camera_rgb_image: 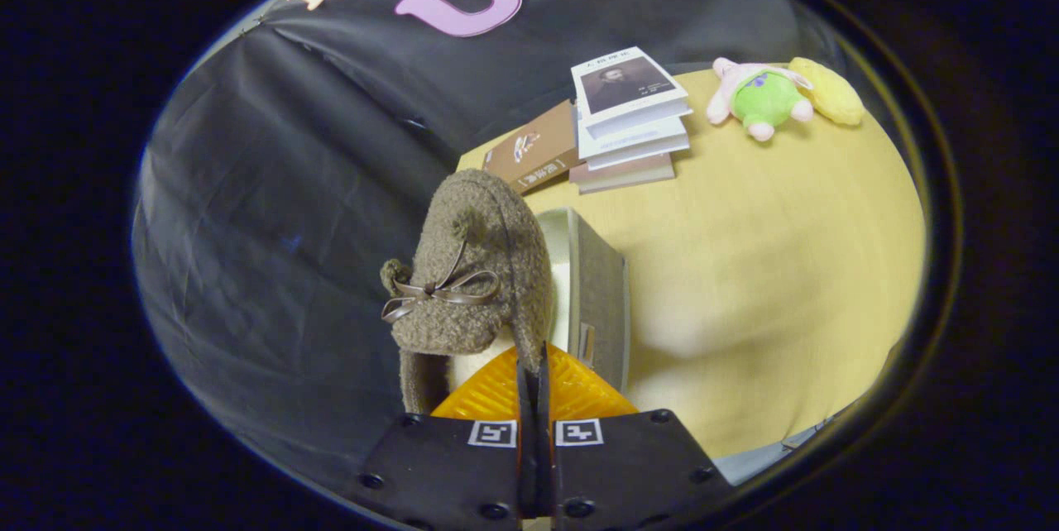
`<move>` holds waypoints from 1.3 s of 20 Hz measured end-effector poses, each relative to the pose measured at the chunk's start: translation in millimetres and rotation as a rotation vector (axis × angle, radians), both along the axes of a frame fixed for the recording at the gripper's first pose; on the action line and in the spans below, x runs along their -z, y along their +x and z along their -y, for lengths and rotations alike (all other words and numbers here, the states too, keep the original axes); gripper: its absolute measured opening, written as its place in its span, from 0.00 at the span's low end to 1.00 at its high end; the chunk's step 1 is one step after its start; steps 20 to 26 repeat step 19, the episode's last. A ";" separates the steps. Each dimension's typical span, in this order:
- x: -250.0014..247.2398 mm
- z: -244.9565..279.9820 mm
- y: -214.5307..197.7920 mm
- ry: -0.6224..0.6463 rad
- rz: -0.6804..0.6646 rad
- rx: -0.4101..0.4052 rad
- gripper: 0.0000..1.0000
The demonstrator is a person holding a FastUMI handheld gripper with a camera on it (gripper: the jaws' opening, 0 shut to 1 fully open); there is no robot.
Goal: Open the storage box then place both shoes into the box .Put the left shoe in first, then the right shoe, with the right side of both shoes facing outward in a uniform manner.
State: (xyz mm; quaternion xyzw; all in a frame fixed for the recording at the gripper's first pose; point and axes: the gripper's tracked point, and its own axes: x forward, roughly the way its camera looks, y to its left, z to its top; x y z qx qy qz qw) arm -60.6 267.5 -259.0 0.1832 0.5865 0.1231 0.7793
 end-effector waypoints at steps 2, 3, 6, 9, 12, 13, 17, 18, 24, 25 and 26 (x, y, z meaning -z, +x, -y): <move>10.5 -9.5 -5.1 -0.012 -0.013 -0.007 0.03; 14.4 -12.5 -7.1 -0.019 -0.019 -0.006 0.03; 27.9 -16.9 -10.3 -0.066 -0.026 -0.010 0.04; 36.4 -18.3 -13.0 -0.115 -0.017 -0.008 0.07; 36.8 -23.2 -8.1 -0.122 0.007 0.024 0.10; 34.2 -21.3 -7.3 -0.124 0.016 0.031 0.11; 20.1 -23.4 1.7 -0.095 0.051 0.047 0.11; 17.4 -21.3 4.9 -0.098 0.065 0.040 0.11; 14.7 -21.3 5.5 -0.090 0.076 0.030 0.11; 14.7 -21.3 5.5 -0.090 0.076 0.030 0.11; 14.7 -21.3 5.5 -0.090 0.076 0.030 0.11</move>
